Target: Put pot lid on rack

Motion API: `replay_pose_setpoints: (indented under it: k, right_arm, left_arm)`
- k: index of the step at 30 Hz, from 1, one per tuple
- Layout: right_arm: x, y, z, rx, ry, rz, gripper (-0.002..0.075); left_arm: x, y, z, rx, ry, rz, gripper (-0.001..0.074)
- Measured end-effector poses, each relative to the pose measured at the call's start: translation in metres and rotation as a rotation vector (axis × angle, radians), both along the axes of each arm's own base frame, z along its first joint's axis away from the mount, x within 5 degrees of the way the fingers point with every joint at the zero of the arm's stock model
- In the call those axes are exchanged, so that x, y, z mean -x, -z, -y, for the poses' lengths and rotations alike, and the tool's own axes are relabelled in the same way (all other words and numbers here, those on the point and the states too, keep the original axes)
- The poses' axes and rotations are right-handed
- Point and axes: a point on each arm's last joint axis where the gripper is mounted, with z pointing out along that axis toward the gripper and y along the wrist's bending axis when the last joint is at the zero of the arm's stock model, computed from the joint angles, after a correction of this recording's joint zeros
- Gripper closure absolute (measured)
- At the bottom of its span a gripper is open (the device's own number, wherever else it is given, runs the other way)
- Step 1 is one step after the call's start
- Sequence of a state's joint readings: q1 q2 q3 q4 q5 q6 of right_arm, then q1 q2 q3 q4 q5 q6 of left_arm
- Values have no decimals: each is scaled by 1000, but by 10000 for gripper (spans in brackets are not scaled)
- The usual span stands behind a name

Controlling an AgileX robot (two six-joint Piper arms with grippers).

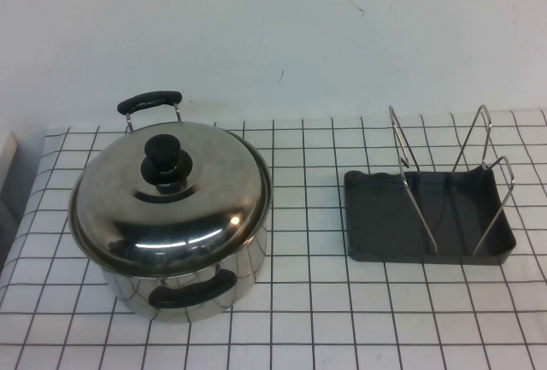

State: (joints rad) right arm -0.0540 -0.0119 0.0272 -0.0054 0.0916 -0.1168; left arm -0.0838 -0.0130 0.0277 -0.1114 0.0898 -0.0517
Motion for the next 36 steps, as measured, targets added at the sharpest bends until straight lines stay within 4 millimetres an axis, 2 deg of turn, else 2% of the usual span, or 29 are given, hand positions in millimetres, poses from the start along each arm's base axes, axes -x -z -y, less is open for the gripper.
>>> replay_pose_setpoints:
  k: [8, 14, 22, 27, 31, 36]
  right_arm:
    - [7, -44, 0, 0, 2, 492, 729]
    - [14, -57, 0, -86, -21, 656, 729]
    - [13, -56, 0, -81, -24, 624, 729]
    - [14, -75, -2, 22, -12, 421, 729]
    - [21, -90, 1, 62, 28, 273, 729]
    - [24, -83, 3, 43, 48, 90, 729]
  left_arm:
    - [3, -31, -3, 31, -35, 342, 737]
    - [6, -38, -4, 39, -43, 425, 738]
    - [8, -42, -5, 92, -42, 470, 737]
    - [7, -50, -2, 114, -11, 270, 737]
    - [11, -72, 1, 103, 16, 82, 737]
    - [-6, -87, 5, 9, 44, -171, 737]
